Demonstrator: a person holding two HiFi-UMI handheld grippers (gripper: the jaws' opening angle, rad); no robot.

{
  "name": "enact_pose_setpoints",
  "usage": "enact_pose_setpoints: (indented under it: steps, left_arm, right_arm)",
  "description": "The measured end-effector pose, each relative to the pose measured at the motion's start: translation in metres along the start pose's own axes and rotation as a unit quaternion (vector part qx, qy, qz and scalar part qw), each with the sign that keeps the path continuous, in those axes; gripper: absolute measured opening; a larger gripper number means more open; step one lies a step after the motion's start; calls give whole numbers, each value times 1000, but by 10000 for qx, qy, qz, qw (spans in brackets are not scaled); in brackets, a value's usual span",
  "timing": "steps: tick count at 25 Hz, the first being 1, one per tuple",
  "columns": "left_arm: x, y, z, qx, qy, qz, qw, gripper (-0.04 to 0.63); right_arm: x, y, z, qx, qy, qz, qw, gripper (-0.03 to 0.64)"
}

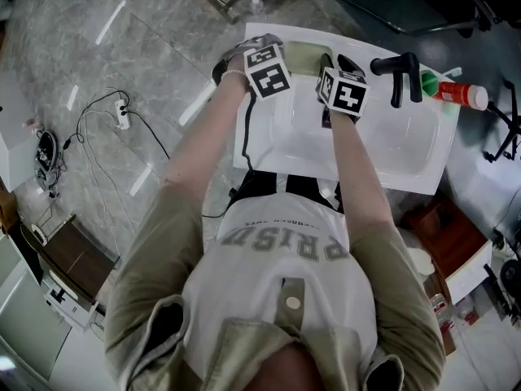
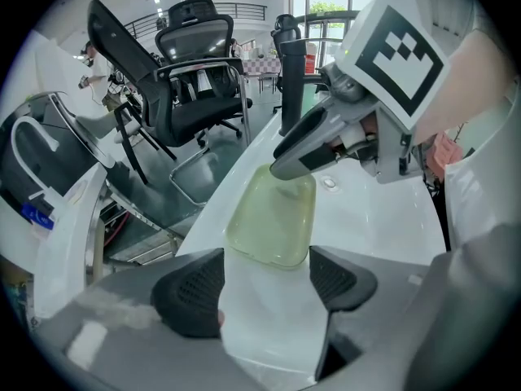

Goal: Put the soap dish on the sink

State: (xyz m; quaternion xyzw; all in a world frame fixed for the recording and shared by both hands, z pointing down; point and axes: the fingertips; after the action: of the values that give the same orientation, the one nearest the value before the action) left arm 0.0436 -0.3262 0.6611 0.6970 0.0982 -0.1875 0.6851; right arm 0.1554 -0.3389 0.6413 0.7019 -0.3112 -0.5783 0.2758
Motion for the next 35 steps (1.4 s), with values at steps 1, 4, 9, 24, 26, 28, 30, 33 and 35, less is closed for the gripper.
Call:
enact_pose_setpoints:
  steps: [1, 4, 9, 24, 26, 28, 30, 33, 35]
  left_arm:
    - [0, -2, 1, -4, -28, -32, 10000, 344]
    - [2, -10, 0, -104, -311, -259, 9991, 344]
    - [25, -48, 11, 171, -1201, -1391, 9828, 344]
    - [65, -224, -3, 2549, -2208, -4260, 8395, 343]
    - [64, -244, -9, 2744, -2183, -4407, 8263, 266]
    - [62, -262, -15, 2894, -2195, -4549, 8131, 221]
    - [58, -276, -23, 3015, -2205, -4637, 8034, 155]
    - [56, -292, -31, 3191, -2139, -4700, 7947, 106]
    - [56, -301, -35, 3308, -2072, -4739, 7894, 73]
  right_arm:
    - [3, -2, 1, 65, 126, -155, 9998, 162]
    - [12, -12, 1, 215, 380, -626, 9971, 183]
    - [32, -42, 2, 429, 512, -1460, 9870, 186]
    - [92, -197, 17, 806, 436, -3506, 9320, 154]
    - [98, -216, 23, 819, 282, -3657, 9267, 147]
    - [103, -234, 31, 854, 44, -3771, 9222, 143]
    - [107, -252, 40, 879, -281, -3851, 9182, 131]
    - [114, -274, 51, 881, -817, -3950, 9108, 96]
    - [117, -286, 55, 858, -1074, -3980, 9070, 70]
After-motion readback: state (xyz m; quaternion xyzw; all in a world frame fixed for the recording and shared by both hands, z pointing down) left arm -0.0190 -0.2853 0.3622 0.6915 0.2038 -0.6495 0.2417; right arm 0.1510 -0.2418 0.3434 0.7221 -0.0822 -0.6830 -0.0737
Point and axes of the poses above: the fingertips, and each gripper's own axes: y forward along the fingers, z to its left, x out of its top, and after that the axes turned 2 degrees about -z, right-handed
